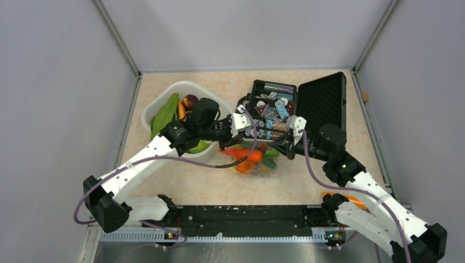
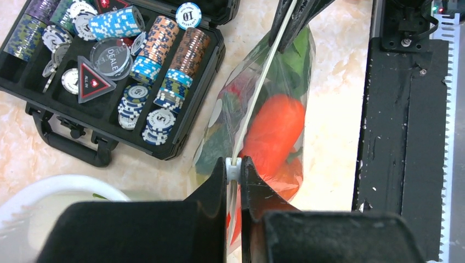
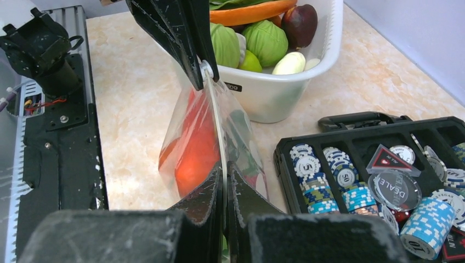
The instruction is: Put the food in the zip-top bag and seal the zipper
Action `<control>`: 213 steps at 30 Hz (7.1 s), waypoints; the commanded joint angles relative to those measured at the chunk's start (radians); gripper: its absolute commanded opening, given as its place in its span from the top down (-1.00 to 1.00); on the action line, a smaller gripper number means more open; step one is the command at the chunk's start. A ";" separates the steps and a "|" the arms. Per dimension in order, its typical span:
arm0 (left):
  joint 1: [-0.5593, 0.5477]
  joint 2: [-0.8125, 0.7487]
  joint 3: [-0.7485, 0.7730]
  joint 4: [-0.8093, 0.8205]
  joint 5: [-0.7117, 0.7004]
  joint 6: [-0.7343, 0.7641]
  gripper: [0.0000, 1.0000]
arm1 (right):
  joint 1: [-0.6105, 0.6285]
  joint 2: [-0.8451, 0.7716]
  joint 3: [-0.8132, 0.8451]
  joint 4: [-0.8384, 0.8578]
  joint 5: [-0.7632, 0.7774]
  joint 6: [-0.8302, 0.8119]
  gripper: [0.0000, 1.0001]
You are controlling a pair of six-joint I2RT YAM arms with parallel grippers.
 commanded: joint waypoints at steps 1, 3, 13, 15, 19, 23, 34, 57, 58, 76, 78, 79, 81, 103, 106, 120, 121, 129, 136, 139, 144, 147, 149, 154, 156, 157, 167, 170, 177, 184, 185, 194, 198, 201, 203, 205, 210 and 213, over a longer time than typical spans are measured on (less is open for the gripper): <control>0.018 -0.028 0.006 0.001 0.029 -0.010 1.00 | 0.006 0.000 0.008 0.036 -0.007 -0.002 1.00; 0.017 -0.022 0.014 0.012 0.058 -0.028 1.00 | 0.006 0.010 0.023 0.028 -0.012 0.009 0.70; 0.007 0.029 0.086 0.039 0.203 -0.072 1.00 | 0.007 0.078 0.186 -0.169 -0.056 -0.072 -0.32; 0.003 0.041 0.096 0.044 0.212 -0.077 1.00 | 0.006 0.094 0.202 -0.176 -0.058 -0.084 -0.31; -0.007 0.059 0.117 0.039 0.219 -0.081 1.00 | 0.008 0.116 0.231 -0.197 -0.074 -0.129 -0.25; -0.021 0.070 0.129 0.039 0.221 -0.080 1.00 | 0.016 0.179 0.292 -0.290 -0.118 -0.188 -0.11; -0.040 0.091 0.132 0.041 0.206 -0.079 1.00 | 0.066 0.250 0.307 -0.281 -0.125 -0.224 0.30; -0.039 0.045 0.084 -0.007 0.113 -0.037 1.00 | 0.066 0.156 0.260 -0.247 0.057 -0.239 1.00; -0.040 0.042 0.084 -0.009 0.105 -0.037 0.99 | 0.066 0.156 0.259 -0.251 0.057 -0.241 1.00; 0.010 -0.068 -0.017 -0.078 -0.066 -0.043 0.97 | 0.066 0.108 0.190 -0.260 0.087 -0.225 1.00; 0.025 -0.081 -0.020 -0.104 -0.072 -0.031 0.97 | 0.066 0.100 0.186 -0.255 0.094 -0.221 1.00; 0.034 -0.087 -0.024 -0.109 -0.072 -0.028 0.97 | 0.066 0.095 0.184 -0.254 0.099 -0.220 1.00; 0.050 -0.096 -0.038 -0.116 -0.072 -0.023 0.98 | 0.066 0.088 0.183 -0.254 0.104 -0.219 1.00; 0.067 -0.029 0.082 -0.065 0.141 -0.046 1.00 | 0.071 0.261 0.437 -0.399 -0.084 -0.305 -0.28; 0.065 -0.029 0.081 -0.056 0.144 -0.057 1.00 | 0.092 0.294 0.453 -0.396 -0.083 -0.299 -0.28; 0.065 -0.041 0.063 -0.048 0.113 -0.069 1.00 | 0.227 0.335 0.417 -0.239 0.063 -0.140 -0.27; 0.065 -0.044 0.064 -0.050 0.113 -0.069 1.00 | 0.231 0.343 0.415 -0.241 0.078 -0.143 -0.27; 0.065 -0.064 0.046 -0.038 0.110 -0.072 1.00 | 0.260 0.379 0.414 -0.220 0.116 -0.143 -0.17; 0.065 -0.068 0.044 -0.038 0.104 -0.072 1.00 | 0.262 0.380 0.387 -0.183 0.140 -0.140 0.32; 0.065 -0.069 0.040 -0.036 0.100 -0.072 1.00 | 0.263 0.372 0.367 -0.163 0.153 -0.134 0.37; 0.065 -0.078 0.028 -0.026 0.094 -0.080 1.00 | 0.264 0.357 0.336 -0.155 0.158 -0.137 0.36; 0.065 -0.083 0.027 -0.020 0.091 -0.081 1.00 | 0.264 0.347 0.320 -0.137 0.166 -0.135 0.53; 0.065 -0.082 0.025 -0.022 0.085 -0.082 1.00 | 0.262 0.343 0.317 -0.133 0.173 -0.137 0.74; 0.065 -0.085 0.012 -0.019 0.034 -0.089 1.00 | 0.263 0.320 0.306 -0.119 0.201 -0.145 1.00; 0.067 -0.094 -0.001 -0.028 0.003 -0.087 1.00 | 0.263 0.306 0.295 -0.115 0.228 -0.146 1.00; 0.067 -0.102 -0.008 -0.031 -0.014 -0.085 1.00 | 0.263 0.299 0.290 -0.115 0.242 -0.146 1.00; 0.100 -0.205 -0.103 -0.062 -0.186 -0.072 1.00 | 0.263 0.279 0.265 -0.127 0.253 -0.152 1.00; 0.126 -0.214 -0.119 -0.096 -0.221 -0.067 0.99 | 0.263 0.273 0.262 -0.124 0.252 -0.151 1.00; 0.161 -0.260 -0.142 -0.131 -0.270 -0.066 0.92 | 0.263 0.272 0.260 -0.127 0.252 -0.153 1.00; 0.162 -0.282 -0.149 -0.099 -0.249 -0.088 0.23 | 0.262 0.286 0.260 -0.118 0.229 -0.147 1.00; 0.162 -0.282 -0.148 -0.093 -0.259 -0.093 -0.02 | 0.264 0.288 0.259 -0.116 0.229 -0.146 1.00; 0.171 -0.429 -0.216 0.161 -0.363 -0.214 -0.97 | 0.263 0.305 0.251 -0.068 0.321 -0.123 1.00; 0.183 -0.498 -0.271 0.261 -0.423 -0.268 -0.97 | 0.263 0.321 0.256 -0.033 0.431 -0.099 1.00; 0.189 -0.504 -0.284 0.275 -0.477 -0.296 -0.97 | 0.261 0.333 0.257 0.000 0.513 -0.072 0.86; 0.190 -0.498 -0.287 0.276 -0.517 -0.320 -0.97 | 0.262 0.340 0.257 0.007 0.557 -0.060 0.30; 0.197 -0.495 -0.293 0.281 -0.556 -0.347 -0.97 | 0.261 0.343 0.259 0.032 0.600 -0.048 -0.04; 0.215 -0.495 -0.308 0.307 -0.606 -0.398 -0.97 | 0.261 0.303 0.266 0.054 0.716 -0.032 -0.19; 0.232 -0.492 -0.311 0.317 -0.620 -0.414 -0.97 | 0.260 0.247 0.242 0.097 0.811 -0.013 -0.29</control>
